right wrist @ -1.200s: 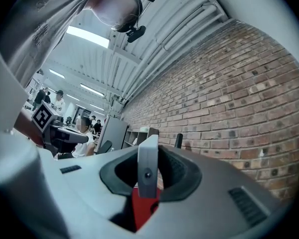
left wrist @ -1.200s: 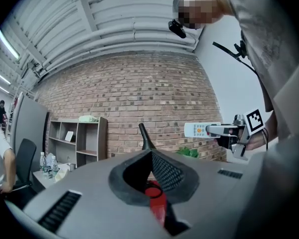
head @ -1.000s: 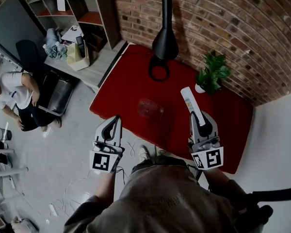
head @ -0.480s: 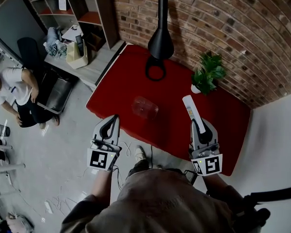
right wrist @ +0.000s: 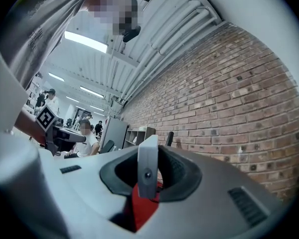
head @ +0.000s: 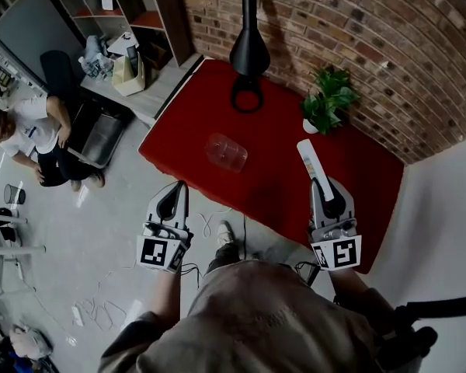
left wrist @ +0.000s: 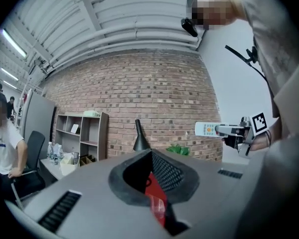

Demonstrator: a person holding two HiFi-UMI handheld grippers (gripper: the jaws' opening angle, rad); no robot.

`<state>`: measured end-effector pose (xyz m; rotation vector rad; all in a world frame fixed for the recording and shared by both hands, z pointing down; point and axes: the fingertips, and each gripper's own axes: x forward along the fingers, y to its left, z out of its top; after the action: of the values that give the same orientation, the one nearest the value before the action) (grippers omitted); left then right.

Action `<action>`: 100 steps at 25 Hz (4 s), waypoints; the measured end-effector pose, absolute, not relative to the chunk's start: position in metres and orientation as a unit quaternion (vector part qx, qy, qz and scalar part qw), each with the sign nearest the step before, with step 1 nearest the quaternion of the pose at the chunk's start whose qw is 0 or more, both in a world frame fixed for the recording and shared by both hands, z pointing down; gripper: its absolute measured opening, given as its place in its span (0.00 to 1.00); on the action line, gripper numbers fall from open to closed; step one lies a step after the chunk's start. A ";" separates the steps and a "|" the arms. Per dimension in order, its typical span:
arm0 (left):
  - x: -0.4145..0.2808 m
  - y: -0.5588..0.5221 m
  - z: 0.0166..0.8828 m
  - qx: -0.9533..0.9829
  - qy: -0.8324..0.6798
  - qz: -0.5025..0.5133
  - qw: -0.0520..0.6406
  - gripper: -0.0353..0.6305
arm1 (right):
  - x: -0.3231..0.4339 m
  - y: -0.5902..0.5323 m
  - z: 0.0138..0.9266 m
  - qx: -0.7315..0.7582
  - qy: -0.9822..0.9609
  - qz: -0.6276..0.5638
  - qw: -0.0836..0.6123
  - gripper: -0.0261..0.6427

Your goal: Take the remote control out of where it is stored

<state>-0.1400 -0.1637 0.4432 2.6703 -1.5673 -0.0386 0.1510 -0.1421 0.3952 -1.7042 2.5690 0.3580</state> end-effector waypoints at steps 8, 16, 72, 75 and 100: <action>-0.134 -0.106 0.439 0.843 -0.538 0.008 0.018 0.06 | 0.173 -0.105 0.399 -0.534 0.838 0.107 0.027 0.16; -0.108 -0.047 0.429 0.841 -0.540 0.013 -0.005 0.06 | 0.193 -0.049 0.401 -0.518 0.847 0.105 0.052 0.16; -0.095 0.014 0.397 0.910 -0.415 -0.017 0.000 0.06 | 0.129 0.049 0.360 -0.553 0.819 0.147 0.030 0.16; -0.097 0.013 0.398 0.910 -0.413 -0.017 0.001 0.06 | 0.127 0.051 0.359 -0.556 0.817 0.148 0.028 0.16; -0.105 0.024 0.416 0.915 -0.403 0.004 0.016 0.06 | 0.118 0.062 0.374 -0.573 0.810 0.122 0.015 0.16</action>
<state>-0.1052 0.0241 0.4163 2.8457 -1.2516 0.0136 0.1183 0.0619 0.3744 -1.7823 2.5215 0.3804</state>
